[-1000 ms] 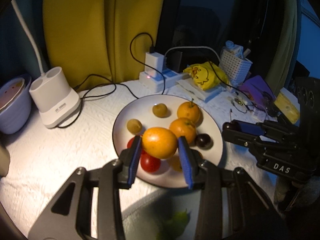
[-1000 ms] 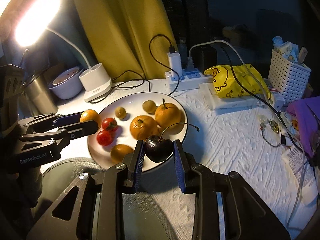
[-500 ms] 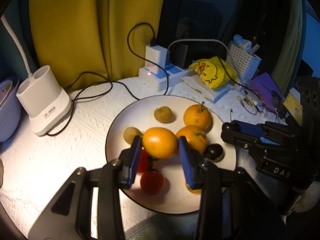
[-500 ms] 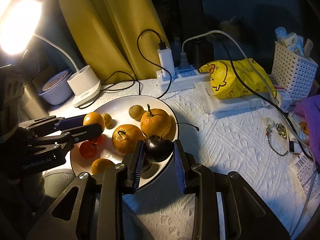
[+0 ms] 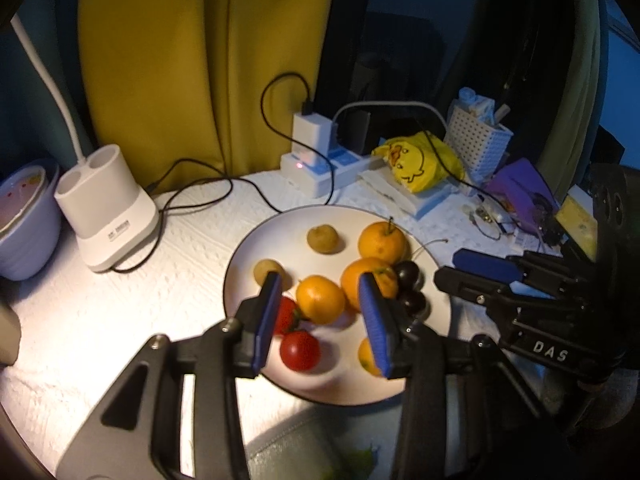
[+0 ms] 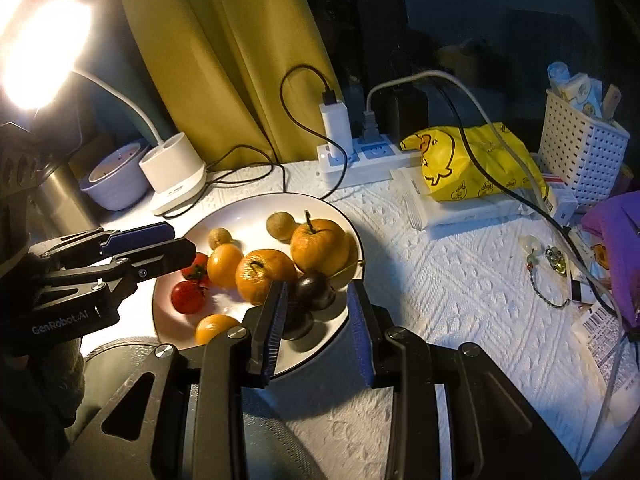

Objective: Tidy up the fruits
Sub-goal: 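Carry the cherry with the right tool while the left tool carries the small orange to the plate, then open both tools over the plate and withdraw them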

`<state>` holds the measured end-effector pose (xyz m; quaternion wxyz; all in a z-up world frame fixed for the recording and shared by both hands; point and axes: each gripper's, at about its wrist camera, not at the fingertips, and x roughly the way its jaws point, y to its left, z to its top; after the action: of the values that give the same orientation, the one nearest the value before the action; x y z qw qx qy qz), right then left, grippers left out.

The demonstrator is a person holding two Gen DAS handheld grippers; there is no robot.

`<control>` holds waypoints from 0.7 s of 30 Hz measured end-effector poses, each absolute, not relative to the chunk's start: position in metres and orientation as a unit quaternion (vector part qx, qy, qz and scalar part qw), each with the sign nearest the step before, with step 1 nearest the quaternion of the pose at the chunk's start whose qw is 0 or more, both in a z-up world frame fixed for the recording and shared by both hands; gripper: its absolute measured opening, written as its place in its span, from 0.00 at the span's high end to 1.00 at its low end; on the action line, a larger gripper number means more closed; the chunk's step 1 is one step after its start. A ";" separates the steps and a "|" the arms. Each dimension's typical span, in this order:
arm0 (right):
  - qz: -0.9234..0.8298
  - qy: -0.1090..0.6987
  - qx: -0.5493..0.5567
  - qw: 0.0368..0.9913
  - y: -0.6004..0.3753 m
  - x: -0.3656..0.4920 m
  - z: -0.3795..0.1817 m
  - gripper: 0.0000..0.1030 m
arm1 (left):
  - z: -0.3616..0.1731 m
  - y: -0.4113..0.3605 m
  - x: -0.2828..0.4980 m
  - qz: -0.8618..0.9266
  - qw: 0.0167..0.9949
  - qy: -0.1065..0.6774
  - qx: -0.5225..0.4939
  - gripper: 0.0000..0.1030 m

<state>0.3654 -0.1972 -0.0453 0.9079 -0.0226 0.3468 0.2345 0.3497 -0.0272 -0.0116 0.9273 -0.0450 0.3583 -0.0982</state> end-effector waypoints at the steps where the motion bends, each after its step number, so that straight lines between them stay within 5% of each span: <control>1: 0.235 0.345 -0.023 0.908 -0.197 0.363 -0.043 0.68 | -0.010 -0.027 0.346 -0.098 0.928 0.356 -0.045 0.60; 21: 0.246 0.314 -0.039 0.916 -0.188 0.296 -0.015 0.68 | 0.022 -0.019 0.268 -0.078 0.943 0.320 -0.055 0.58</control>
<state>0.2958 -0.1875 -0.0146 0.9161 -0.0387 0.3141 0.2462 0.2679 -0.0186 0.0218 0.9426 -0.0553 0.3199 -0.0784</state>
